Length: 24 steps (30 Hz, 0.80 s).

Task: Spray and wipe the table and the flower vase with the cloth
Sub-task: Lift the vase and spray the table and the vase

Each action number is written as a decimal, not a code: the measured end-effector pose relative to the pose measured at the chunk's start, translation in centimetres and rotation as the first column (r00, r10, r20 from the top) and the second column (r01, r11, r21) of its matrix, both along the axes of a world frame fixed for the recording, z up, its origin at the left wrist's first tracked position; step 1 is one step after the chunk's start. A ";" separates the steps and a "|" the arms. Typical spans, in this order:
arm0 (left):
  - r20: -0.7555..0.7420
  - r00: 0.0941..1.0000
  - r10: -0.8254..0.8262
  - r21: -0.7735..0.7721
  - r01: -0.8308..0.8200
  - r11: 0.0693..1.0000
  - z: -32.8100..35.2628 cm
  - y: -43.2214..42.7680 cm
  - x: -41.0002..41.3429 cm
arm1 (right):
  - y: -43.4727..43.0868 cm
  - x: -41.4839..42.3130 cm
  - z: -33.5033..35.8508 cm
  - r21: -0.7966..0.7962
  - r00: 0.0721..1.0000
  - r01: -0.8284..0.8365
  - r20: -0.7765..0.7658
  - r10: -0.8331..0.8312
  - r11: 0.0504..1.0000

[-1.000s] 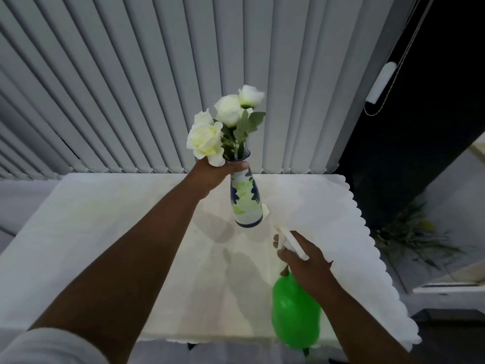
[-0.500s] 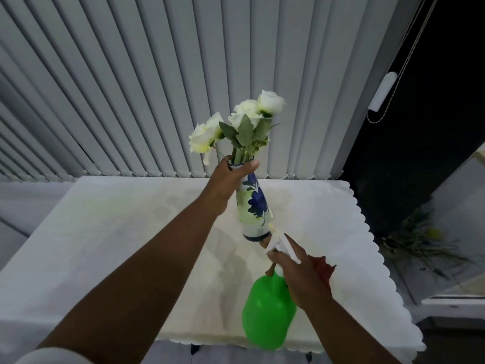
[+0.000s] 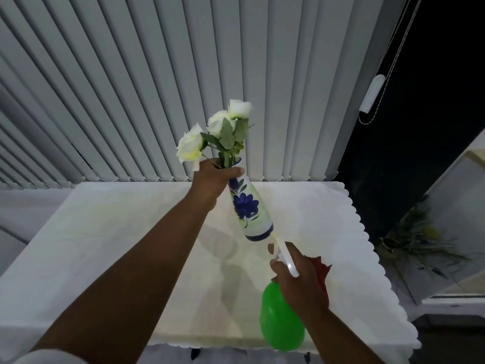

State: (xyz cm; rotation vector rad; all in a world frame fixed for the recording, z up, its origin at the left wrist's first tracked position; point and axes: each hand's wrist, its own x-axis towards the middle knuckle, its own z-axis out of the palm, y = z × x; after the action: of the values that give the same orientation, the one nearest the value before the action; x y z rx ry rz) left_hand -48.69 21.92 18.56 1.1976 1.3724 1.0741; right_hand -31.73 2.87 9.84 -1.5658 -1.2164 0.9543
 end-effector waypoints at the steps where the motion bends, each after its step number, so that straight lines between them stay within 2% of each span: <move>1: 0.003 0.999 -0.038 0.012 0.038 0.999 0.2 0.1 -0.1 | 0.0 0.4 0.4 -0.003 1.000 0.017 0.001 -0.017 1.000; 6: -0.027 0.960 -0.279 0.068 0.280 0.958 1.3 0.6 -1.1 | 0.0 2.1 3.4 0.019 1.000 -0.010 0.019 0.009 1.000; 10: -0.043 0.925 -0.377 0.048 0.379 0.924 2.0 0.8 -2.1 | 0.0 2.7 5.6 0.044 0.999 -0.047 -0.005 0.047 0.998; 15: -0.048 0.909 -0.414 0.048 0.416 0.908 2.5 1.2 -2.2 | -0.5 2.5 6.8 0.022 0.995 -0.052 -0.083 0.054 0.998; 24: -0.032 0.906 -0.422 0.056 0.423 0.904 1.6 1.9 -1.9 | -0.6 3.1 4.5 -0.121 0.988 -0.103 0.105 0.116 0.987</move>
State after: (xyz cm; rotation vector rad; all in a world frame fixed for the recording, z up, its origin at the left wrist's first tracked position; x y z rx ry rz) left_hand -50.62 23.84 20.14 1.4726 1.0294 0.7988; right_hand -28.58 2.28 14.38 -1.6759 -1.3581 1.0357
